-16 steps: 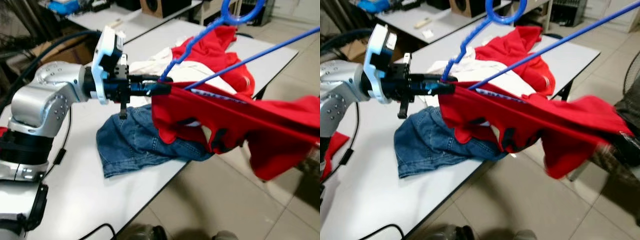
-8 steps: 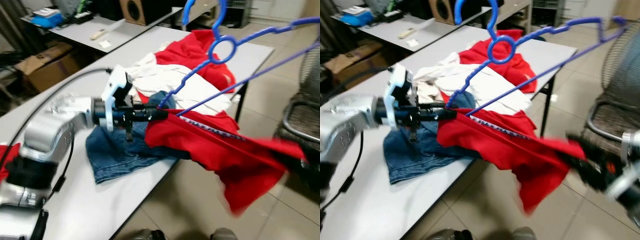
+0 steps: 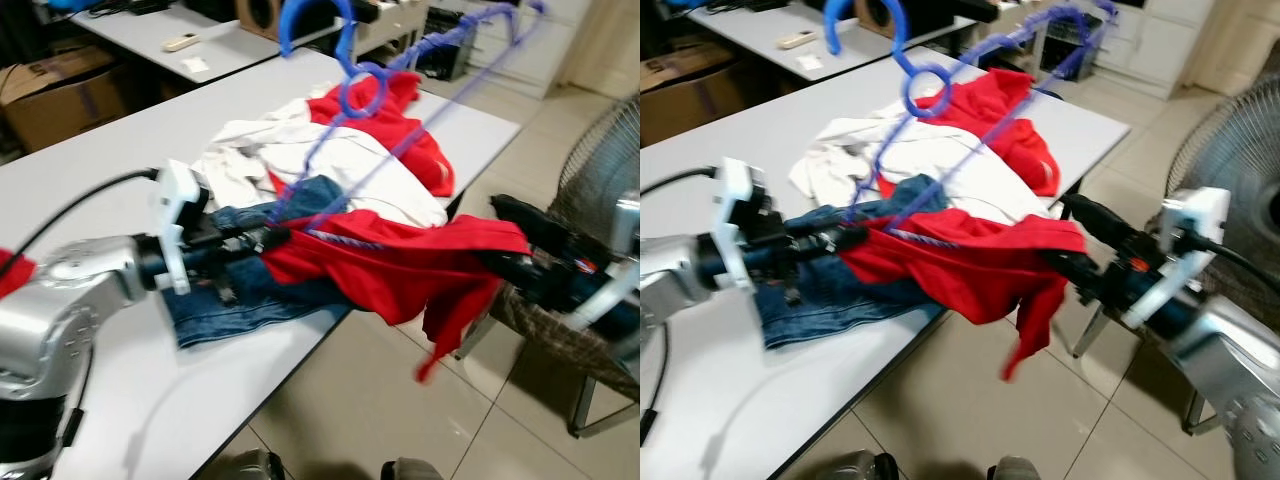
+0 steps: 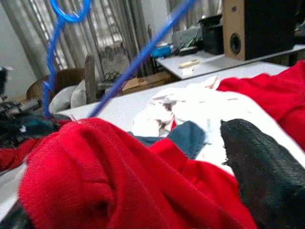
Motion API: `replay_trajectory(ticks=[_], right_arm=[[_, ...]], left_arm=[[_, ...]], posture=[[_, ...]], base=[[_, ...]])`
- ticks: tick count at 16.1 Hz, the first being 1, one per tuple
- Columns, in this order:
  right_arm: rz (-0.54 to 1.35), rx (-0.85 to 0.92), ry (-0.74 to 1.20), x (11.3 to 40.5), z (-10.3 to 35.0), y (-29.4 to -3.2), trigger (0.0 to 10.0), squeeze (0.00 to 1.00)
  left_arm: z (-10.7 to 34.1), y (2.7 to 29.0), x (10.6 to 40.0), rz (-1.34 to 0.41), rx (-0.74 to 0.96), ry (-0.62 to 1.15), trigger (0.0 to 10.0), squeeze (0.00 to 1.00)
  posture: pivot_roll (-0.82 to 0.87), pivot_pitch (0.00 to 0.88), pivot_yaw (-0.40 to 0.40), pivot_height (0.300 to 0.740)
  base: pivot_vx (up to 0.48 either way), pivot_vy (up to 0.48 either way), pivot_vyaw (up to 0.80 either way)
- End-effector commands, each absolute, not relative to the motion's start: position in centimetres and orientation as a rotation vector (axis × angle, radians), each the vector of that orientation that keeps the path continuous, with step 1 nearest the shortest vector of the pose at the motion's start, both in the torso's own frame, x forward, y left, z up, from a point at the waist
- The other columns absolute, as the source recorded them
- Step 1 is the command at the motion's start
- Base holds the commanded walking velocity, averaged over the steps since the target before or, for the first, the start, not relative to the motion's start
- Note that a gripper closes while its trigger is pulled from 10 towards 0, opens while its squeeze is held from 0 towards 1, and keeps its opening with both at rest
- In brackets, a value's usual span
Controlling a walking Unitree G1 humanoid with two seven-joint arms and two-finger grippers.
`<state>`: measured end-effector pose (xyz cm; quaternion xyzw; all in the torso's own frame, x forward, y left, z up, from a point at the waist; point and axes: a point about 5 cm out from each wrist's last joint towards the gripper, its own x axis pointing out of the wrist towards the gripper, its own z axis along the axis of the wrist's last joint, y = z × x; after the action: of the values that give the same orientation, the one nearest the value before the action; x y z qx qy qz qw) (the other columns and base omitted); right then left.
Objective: Hang hanger
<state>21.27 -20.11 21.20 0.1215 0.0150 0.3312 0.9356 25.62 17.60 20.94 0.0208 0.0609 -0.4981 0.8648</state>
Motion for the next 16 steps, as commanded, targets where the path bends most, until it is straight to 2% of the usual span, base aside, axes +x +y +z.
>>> replay_trajectory(ticks=[1, 2, 3, 7, 8, 9, 10, 12, 13, 14, 16], right_arm=[[0.674, 0.243, 0.06, 21.7, 20.7, -19.7, 10.0, 1.0], [0.685, 0.247, 0.088, 21.8, 20.2, -19.1, 10.0, 0.92], [0.658, 0.219, 0.138, 21.6, 19.0, -18.8, 10.0, 0.0], [0.418, 0.174, 0.097, 22.3, 18.2, -19.5, 10.0, 0.0], [0.377, 0.194, 0.064, 22.5, 18.4, -19.3, 10.0, 0.0], [0.37, 0.201, 0.054, 22.6, 18.4, -19.2, 10.0, 0.0], [0.387, 0.201, 0.057, 22.4, 18.3, -18.5, 10.0, 0.0], [0.439, 0.185, 0.089, 21.9, 17.8, -17.7, 10.0, 0.0], [0.48, 0.159, 0.095, 21.5, 17.8, -17.7, 10.0, 0.0], [0.517, 0.143, 0.095, 21.2, 18.1, -18.1, 10.0, 0.0], [0.637, 0.163, 0.02, 20.0, 20.2, -19.2, 10.0, 0.0]], left_arm=[[21.8, 17.5, 25.3, -1.034, 0.052, 0.106, 0.0, 0.0], [22.1, 17.1, 25.0, -1.038, 0.046, 0.1, 0.0, 0.0], [22.0, 16.5, 25.1, -1.027, 0.036, 0.096, 0.0, 0.0], [21.3, 15.3, 27.4, -0.836, -0.006, 0.03, 0.0, 0.0], [21.2, 14.8, 27.7, -0.807, -0.068, 0.021, 4.6, 0.0], [21.0, 14.7, 27.8, -0.801, -0.087, 0.027, 4.6, 0.0], [20.4, 14.6, 27.5, -0.814, -0.068, 0.053, 10.0, 0.0], [20.1, 14.6, 27.3, -0.841, -0.018, 0.069, 9.9, 0.0], [20.2, 14.9, 27.6, -0.834, -0.007, 0.08, 3.2, 0.0], [20.4, 15.1, 27.7, -0.85, -0.003, 0.084, 0.0, 0.0], [21.3, 15.8, 27.5, -0.908, 0.011, 0.103, 0.0, 0.0]], posture=[[-0.09, 0.0, 0.003, 0.74], [-0.09, 0.0, 0.007, 0.74], [-0.09, 0.0, 0.024, 0.74], [-0.12, 0.0, 0.068, 0.74], [-0.13, 0.0, 0.08, 0.74], [-0.13, 0.0, 0.08, 0.74], [-0.13, 0.0, 0.08, 0.74], [-0.13, 0.0, 0.086, 0.74], [-0.13, 0.0, 0.087, 0.74], [-0.13, 0.0, 0.089, 0.74], [-0.14, 0.0, 0.094, 0.74]], base=[[0.0, 0.0, 0.0], [0.0, 0.0, 0.0], [0.0, 0.0, 0.0], [0.0, 0.0, 0.0], [0.0, 0.0, 0.0], [0.0, 0.0, 0.0], [0.0, 0.0, 0.0], [0.0, 0.0, 0.0], [0.0, 0.0, 0.0], [0.0, 0.0, 0.0], [0.0, 0.0, 0.0]])
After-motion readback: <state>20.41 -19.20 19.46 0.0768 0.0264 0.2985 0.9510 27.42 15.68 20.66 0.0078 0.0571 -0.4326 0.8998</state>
